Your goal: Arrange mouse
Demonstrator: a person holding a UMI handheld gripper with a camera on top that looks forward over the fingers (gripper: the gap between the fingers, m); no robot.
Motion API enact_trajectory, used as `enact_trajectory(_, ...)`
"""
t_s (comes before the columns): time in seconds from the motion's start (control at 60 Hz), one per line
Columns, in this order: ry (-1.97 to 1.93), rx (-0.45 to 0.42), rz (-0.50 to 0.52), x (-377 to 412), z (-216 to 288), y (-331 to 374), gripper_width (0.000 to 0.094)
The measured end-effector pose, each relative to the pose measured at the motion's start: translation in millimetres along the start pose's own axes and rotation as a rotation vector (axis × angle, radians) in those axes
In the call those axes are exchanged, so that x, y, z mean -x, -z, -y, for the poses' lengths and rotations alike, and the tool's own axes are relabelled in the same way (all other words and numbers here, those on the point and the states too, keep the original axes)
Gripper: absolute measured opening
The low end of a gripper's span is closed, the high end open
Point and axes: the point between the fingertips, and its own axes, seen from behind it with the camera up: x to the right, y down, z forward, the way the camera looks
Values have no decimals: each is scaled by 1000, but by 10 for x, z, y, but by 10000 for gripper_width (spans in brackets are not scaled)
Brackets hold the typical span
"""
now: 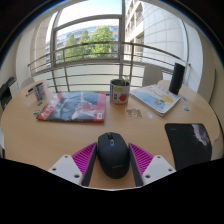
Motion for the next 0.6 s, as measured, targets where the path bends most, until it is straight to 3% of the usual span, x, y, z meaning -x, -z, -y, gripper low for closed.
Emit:
enact_trajectory(0.167, 32, -5, 17, 49, 0, 2, 441)
enact_trajectory(0.3, 40, 3, 31, 78, 111, 152, 398)
enact_trajectory(0.467, 14, -192, 85, 51, 1090, 1028, 396)
enact_trajectory(0.6, -41, -346, 68, -598, 1788, 1599, 395)
